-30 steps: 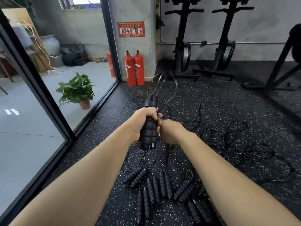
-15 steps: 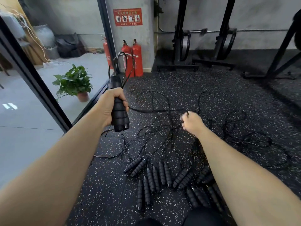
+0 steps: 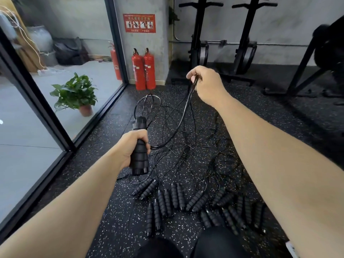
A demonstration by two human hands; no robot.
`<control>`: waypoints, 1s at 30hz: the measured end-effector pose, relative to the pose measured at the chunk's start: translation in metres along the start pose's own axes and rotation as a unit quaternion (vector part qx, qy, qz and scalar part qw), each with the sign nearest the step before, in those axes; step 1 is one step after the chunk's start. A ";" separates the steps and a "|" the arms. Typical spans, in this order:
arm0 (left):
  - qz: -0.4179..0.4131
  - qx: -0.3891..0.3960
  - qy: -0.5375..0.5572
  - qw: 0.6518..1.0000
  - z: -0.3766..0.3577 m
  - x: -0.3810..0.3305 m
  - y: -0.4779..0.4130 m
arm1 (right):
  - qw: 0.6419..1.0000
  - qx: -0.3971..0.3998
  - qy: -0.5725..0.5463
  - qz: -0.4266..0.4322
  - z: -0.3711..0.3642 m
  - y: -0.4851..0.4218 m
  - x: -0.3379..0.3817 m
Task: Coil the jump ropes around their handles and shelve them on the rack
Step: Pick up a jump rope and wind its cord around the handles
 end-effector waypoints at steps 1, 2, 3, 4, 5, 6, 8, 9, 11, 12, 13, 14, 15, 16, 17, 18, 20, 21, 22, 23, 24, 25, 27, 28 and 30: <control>0.002 0.006 -0.017 1.000 -0.004 0.000 0.000 | 1.000 0.000 0.018 -0.002 0.001 0.001 -0.002; 0.003 0.010 -0.045 0.999 -0.006 0.000 0.000 | 0.999 0.003 0.043 -0.007 0.001 0.003 -0.006; 0.010 0.008 -0.091 0.996 -0.005 0.000 -0.001 | 0.997 0.007 0.070 -0.012 0.002 0.005 -0.012; 0.023 0.004 -0.154 0.988 -0.004 0.000 0.000 | 0.995 0.015 0.096 -0.020 0.002 0.007 -0.020; 0.039 -0.001 -0.231 0.972 0.000 0.000 0.001 | 0.991 0.033 0.123 -0.035 0.001 0.005 -0.030; 0.054 -0.003 -0.314 0.948 0.005 -0.001 0.001 | 0.986 0.057 0.144 -0.061 -0.001 0.004 -0.044; 0.078 0.010 -0.464 0.882 0.011 -0.004 0.001 | 0.968 0.118 0.182 -0.128 -0.005 0.003 -0.074; 0.082 0.018 -0.515 0.853 0.011 -0.007 0.000 | 0.955 0.152 0.207 -0.149 -0.007 0.004 -0.087; 0.075 0.031 -0.577 0.812 0.009 -0.014 -0.002 | 0.935 0.187 0.264 -0.147 -0.008 0.008 -0.103; 0.069 0.039 -0.598 0.797 0.007 -0.017 -0.003 | 0.925 0.197 0.289 -0.146 -0.008 0.011 -0.110; 0.064 0.047 -0.616 0.784 0.005 -0.020 -0.006 | 0.918 0.204 0.306 -0.149 -0.007 0.013 -0.118; 0.059 0.058 -0.630 0.772 0.002 -0.022 -0.008 | 0.913 0.206 0.316 -0.153 -0.006 0.013 -0.126; 0.057 0.067 -0.642 0.761 0.000 -0.023 -0.011 | 0.909 0.206 0.325 -0.159 -0.005 0.011 -0.130; 0.056 0.072 -0.653 0.752 -0.002 -0.024 -0.013 | 0.905 0.206 0.334 -0.162 -0.004 0.009 -0.134; 0.054 0.075 -0.659 0.747 -0.005 -0.025 -0.015 | 0.902 0.205 0.343 -0.162 -0.001 0.006 -0.135; 0.053 0.076 -0.659 0.747 -0.007 -0.026 -0.018 | 0.899 0.203 0.352 -0.163 0.001 0.003 -0.136; 0.047 0.076 -0.654 0.751 -0.011 -0.027 -0.020 | 0.897 0.185 0.365 -0.165 0.005 -0.002 -0.137; 0.046 0.077 -0.654 0.751 -0.013 -0.027 -0.021 | 0.897 0.180 0.366 -0.171 0.006 -0.003 -0.137; 0.046 0.077 -0.656 0.750 -0.016 -0.027 -0.021 | 0.894 0.180 0.370 -0.175 0.007 -0.002 -0.138; 0.046 0.077 -0.658 0.748 -0.018 -0.028 -0.020 | 0.890 0.183 0.378 -0.177 0.007 -0.001 -0.137; 0.045 0.079 -0.660 0.746 -0.020 -0.027 -0.018 | 0.885 0.186 0.388 -0.175 0.006 0.001 -0.135; 0.044 0.080 -0.663 0.743 -0.023 -0.027 -0.016 | 0.882 0.188 0.396 -0.170 0.005 0.004 -0.131; 0.040 0.079 -0.677 0.731 -0.028 -0.028 -0.011 | 0.894 0.177 0.382 -0.155 0.000 0.012 -0.116; 0.035 0.077 -0.687 0.722 -0.032 -0.029 -0.008 | 0.909 0.171 0.352 -0.145 -0.005 0.019 -0.106; 0.023 0.070 -0.709 0.701 -0.041 -0.032 0.001 | 0.940 0.176 0.267 -0.120 -0.026 0.035 -0.083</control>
Point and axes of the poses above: each hand's wrist, its own y-axis away from the middle knuckle, its own z-axis out of the back of the hand, x = y × z, the point moved 8 cm from there along -y, towards the middle knuckle, and after that the axes turned 8 degrees about x, right-handed, at the moved point
